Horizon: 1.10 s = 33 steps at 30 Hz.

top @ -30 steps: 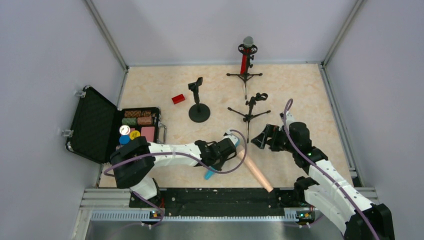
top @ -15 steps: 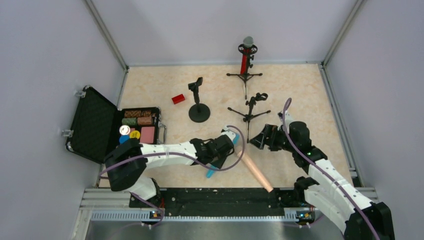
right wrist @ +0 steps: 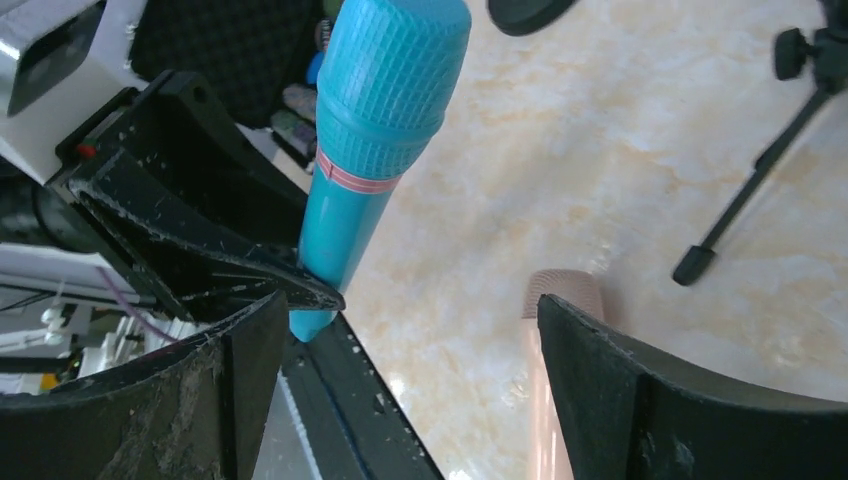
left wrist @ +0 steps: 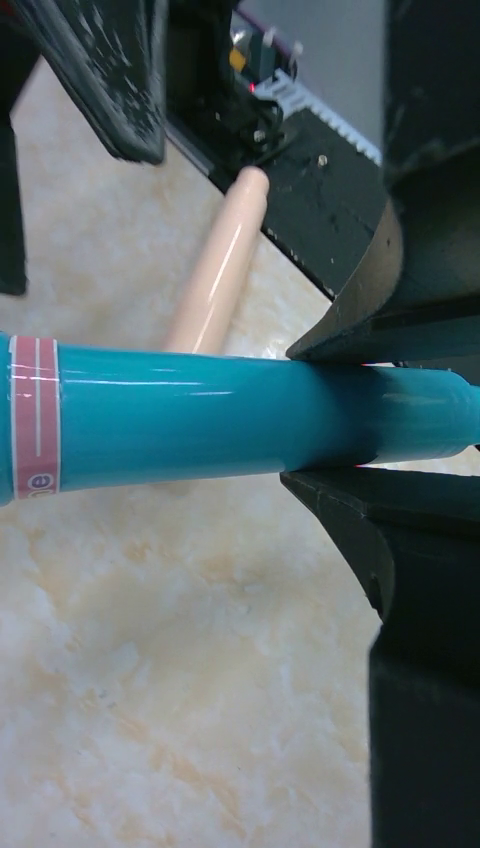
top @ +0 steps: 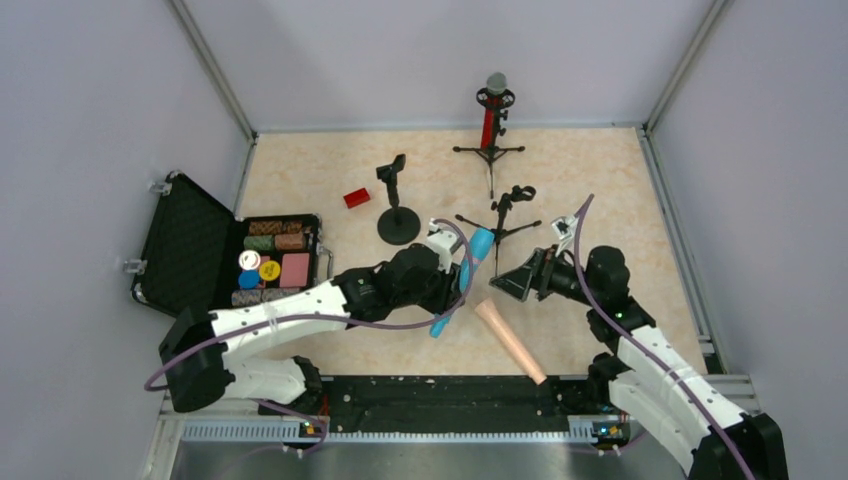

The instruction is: Attach the microphones to the stand

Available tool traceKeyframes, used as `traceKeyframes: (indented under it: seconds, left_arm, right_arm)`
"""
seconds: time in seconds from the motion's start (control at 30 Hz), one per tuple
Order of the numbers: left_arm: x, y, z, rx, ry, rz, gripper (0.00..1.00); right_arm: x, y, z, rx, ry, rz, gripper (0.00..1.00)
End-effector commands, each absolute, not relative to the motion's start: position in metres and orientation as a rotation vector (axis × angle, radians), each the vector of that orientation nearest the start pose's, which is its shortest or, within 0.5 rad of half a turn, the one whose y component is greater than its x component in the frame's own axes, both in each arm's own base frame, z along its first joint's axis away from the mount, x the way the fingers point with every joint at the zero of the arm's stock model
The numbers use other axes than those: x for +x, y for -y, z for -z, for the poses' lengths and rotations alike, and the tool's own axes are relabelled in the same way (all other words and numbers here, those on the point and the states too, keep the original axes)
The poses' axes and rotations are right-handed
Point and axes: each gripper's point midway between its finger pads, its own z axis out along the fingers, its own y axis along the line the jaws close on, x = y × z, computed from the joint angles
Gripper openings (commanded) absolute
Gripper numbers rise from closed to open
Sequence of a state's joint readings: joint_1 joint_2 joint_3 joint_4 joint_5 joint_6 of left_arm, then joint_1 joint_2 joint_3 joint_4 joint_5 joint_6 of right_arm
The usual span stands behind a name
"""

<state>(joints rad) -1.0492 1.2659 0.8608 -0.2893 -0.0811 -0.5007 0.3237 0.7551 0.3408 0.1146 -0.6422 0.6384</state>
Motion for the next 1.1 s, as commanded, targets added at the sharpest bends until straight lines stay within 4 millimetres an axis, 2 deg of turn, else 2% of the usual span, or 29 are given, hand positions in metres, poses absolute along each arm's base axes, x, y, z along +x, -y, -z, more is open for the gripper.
traceKeyframes:
  seconds: [0.0,0.17,0.3,0.53,0.73,0.83,0.87,0.93,1.07]
  left_arm:
    - [0.171,0.345,-0.204,0.584,-2.07,1.002,0.0]
    - [0.165,0.358,-0.245,0.584,-1.885,1.169,0.0]
    - [0.159,0.364,-0.259,0.599,-1.798,1.248,0.0]
    - [0.142,0.383,-0.264,0.713,-1.728,1.389,0.0]
    - [0.134,0.392,-0.267,0.765,-1.702,1.455,0.0]
    - [0.133,0.395,-0.265,0.769,-1.711,1.465,0.0]
    - [0.133,0.395,-0.264,0.771,-1.713,1.468,0.0]
    - [0.134,0.396,-0.262,0.765,-1.719,1.467,0.0]
    - [0.134,0.396,-0.262,0.761,-1.718,1.471,0.0]
  right_arm:
    - [0.19,-0.212,-0.211,-0.259,-1.761,-1.421,0.91]
    - [0.18,-0.214,-0.242,-0.25,-1.613,-1.538,0.91]
    - [0.172,-0.213,-0.266,-0.234,-1.496,-1.621,0.91]
    - [0.168,-0.213,-0.292,-0.249,-1.39,-1.672,0.89]
    - [0.17,-0.218,-0.293,-0.253,-1.385,-1.697,0.86]
    - [0.168,-0.22,-0.296,-0.251,-1.362,-1.721,0.81]
    - [0.167,-0.22,-0.297,-0.253,-1.354,-1.726,0.77]
    - [0.167,-0.22,-0.298,-0.248,-1.345,-1.731,0.6]
    - [0.169,-0.221,-0.297,-0.25,-1.344,-1.724,0.16]
